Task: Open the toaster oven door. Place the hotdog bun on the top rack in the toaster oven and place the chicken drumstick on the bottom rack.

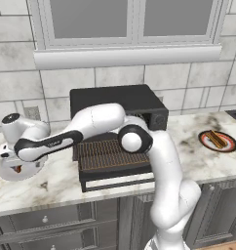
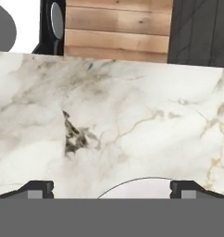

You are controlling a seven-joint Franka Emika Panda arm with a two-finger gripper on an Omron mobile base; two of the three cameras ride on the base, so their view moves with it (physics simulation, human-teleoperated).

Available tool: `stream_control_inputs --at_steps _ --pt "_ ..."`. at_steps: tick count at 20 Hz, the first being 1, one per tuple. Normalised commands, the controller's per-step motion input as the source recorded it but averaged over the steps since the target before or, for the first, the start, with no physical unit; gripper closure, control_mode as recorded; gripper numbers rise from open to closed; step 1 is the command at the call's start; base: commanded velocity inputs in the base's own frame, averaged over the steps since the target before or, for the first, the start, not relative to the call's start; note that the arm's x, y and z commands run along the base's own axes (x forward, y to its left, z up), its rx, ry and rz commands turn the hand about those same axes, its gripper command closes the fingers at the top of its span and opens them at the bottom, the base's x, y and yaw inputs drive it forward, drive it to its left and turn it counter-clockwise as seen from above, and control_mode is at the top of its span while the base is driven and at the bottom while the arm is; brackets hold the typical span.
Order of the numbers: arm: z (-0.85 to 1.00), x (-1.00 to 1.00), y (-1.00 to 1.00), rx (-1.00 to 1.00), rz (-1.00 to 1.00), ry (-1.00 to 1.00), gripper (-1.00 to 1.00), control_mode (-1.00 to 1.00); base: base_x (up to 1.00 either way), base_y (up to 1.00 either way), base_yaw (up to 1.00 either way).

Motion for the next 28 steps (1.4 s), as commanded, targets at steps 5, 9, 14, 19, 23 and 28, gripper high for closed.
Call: stream_control_inputs --at_steps 5,9,14,19,23,28 --pt "-0.37 0.47 0.16 0.00 0.00 0.01 -1.00 -1.00 0.00 0.00 0.00" --pt "-0.36 0.43 0.29 0.00 0.00 0.03 -1.00 -1.00 0.00 0.00 0.00" --pt "-0.15 0.37 0.32 0.00 0.00 0.00 -1.00 -1.00 0.00 0.00 0.00" --pt "-0.14 0.33 0.26 0.00 0.00 0.02 -1.00 -1.00 0.00 0.00 0.00" --pt "-0.30 0.25 0.14 0.00 0.00 0.04 -1.00 -1.00 0.00 0.00 0.00" --pt "-0.27 0.21 0.15 0.00 0.00 0.03 -1.00 -1.00 0.00 0.00 0.00"
